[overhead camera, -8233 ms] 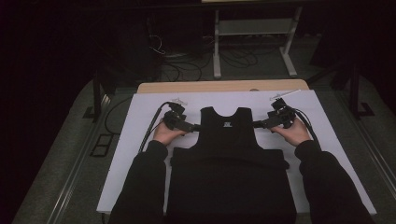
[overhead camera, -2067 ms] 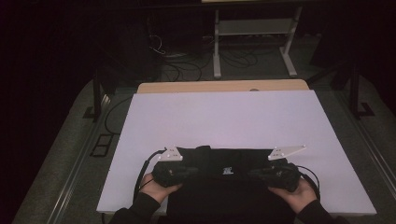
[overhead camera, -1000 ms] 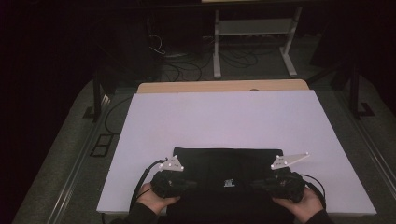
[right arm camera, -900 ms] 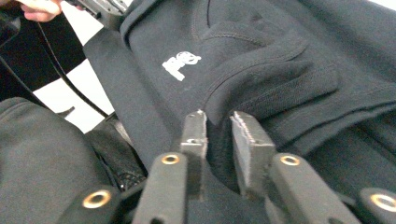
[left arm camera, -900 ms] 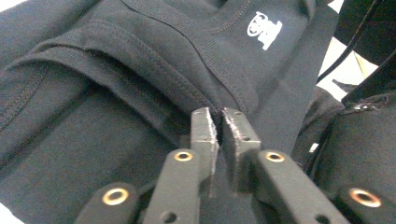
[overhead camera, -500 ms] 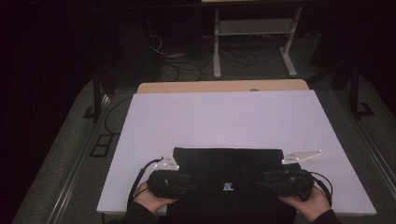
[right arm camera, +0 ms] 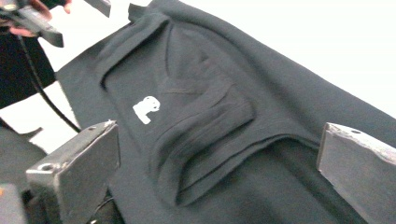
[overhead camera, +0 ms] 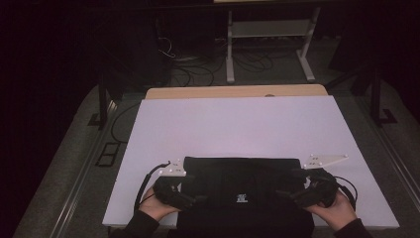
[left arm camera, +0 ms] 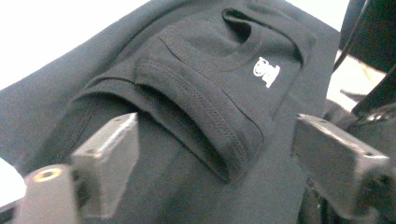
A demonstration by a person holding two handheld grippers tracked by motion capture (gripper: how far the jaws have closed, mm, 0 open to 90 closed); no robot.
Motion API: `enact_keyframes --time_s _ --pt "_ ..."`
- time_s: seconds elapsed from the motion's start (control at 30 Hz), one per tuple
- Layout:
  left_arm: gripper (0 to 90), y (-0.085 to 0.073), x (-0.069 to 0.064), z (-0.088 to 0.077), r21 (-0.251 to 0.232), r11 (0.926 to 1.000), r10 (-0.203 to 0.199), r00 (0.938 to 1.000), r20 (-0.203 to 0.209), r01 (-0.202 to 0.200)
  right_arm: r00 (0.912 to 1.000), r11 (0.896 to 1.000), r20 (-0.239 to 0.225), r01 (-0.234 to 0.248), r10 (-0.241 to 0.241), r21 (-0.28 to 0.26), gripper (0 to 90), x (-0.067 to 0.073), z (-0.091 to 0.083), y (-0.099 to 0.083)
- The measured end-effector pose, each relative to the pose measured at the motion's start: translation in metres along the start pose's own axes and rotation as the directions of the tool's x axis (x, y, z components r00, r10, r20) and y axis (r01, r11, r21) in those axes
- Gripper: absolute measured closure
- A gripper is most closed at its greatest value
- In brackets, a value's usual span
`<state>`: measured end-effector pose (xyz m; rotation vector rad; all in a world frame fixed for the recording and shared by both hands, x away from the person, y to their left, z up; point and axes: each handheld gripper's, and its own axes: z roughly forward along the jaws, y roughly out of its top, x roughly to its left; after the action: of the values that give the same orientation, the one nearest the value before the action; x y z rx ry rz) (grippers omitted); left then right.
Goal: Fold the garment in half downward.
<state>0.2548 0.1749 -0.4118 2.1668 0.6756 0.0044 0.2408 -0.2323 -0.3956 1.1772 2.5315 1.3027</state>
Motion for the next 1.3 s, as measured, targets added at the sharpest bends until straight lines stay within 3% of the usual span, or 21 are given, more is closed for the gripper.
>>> enact_keyframes --time_s 0.13,0.57,0.9,1.03,1.17,1.3 --pt "0.0 0.006 0.005 0.002 0.043 0.9988 0.022 0.9997 0.013 -0.022 0.9999 1.000 0.004 0.015 -0.015 -0.007 0.0 -0.006 -0.004 0.005" --pt "0.0 0.015 0.035 -0.018 0.022 0.9998 0.000 0.9997 -0.023 0.000 0.9991 1.000 0.042 0.002 -0.001 -0.026 0.0 -0.033 -0.023 0.010" --pt "0.0 0.021 0.045 -0.027 0.025 0.9996 0.015 0.9995 -0.030 -0.014 0.9989 1.000 0.047 0.009 -0.008 -0.021 0.0 -0.049 -0.031 0.019" --pt "0.0 0.025 0.047 -0.029 0.017 0.9995 0.026 0.9990 -0.036 -0.025 0.9988 1.000 0.047 0.012 -0.011 -0.022 0.0 -0.051 -0.032 0.022" --pt "0.0 0.028 0.050 -0.030 0.009 0.9999 0.013 0.9988 -0.047 -0.013 0.9986 1.000 0.048 0.022 -0.022 -0.015 0.0 -0.054 -0.031 0.024" --pt "0.0 0.031 0.055 -0.030 0.007 0.9995 0.031 0.9976 -0.062 -0.031 0.9987 1.000 0.047 0.023 -0.023 -0.013 0.0 -0.057 -0.029 0.026"
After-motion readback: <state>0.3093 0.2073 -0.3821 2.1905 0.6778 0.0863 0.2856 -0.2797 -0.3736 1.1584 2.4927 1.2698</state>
